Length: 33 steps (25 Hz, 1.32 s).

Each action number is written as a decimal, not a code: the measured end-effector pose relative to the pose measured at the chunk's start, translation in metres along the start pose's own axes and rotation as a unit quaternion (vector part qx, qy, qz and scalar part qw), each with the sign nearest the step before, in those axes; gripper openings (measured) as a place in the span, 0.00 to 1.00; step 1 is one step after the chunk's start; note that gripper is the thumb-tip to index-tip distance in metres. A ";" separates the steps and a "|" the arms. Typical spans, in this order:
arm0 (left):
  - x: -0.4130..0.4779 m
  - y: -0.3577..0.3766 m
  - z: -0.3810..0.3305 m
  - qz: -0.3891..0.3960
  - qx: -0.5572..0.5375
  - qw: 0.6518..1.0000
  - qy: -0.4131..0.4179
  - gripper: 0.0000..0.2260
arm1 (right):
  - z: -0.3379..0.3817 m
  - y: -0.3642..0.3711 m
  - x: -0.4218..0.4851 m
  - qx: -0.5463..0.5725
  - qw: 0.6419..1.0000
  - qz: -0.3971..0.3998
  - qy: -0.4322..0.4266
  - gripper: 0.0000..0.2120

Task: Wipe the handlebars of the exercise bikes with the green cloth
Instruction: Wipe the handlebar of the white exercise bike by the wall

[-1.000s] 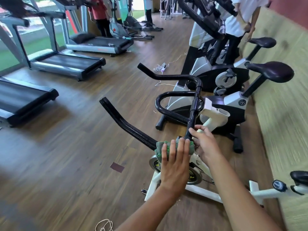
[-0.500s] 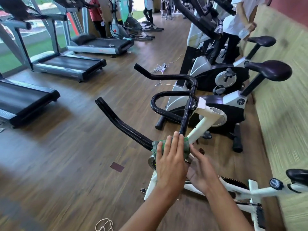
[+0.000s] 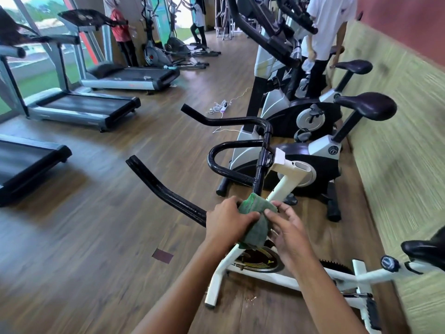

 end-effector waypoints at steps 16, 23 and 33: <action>0.064 0.011 -0.002 0.153 -0.396 0.900 -0.096 0.11 | 0.016 0.022 0.017 -0.175 0.976 -0.105 -0.079 0.25; 0.090 0.017 0.015 0.172 -0.370 0.911 -0.069 0.10 | 0.017 0.064 0.013 -0.546 0.814 -0.114 -0.159 0.28; 0.190 -0.041 0.082 -0.018 -0.203 0.979 0.002 0.17 | 0.026 0.081 0.061 -0.660 0.716 -0.152 -0.168 0.26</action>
Point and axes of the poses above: each hand's wrist, its own x-axis towards the middle knuckle, its own y-axis out of the palm, z = x × y, the point moved 5 cm from there along x, towards the middle knuckle, and after that the axes turned 4 degrees about -z, right-handed, at the moved point
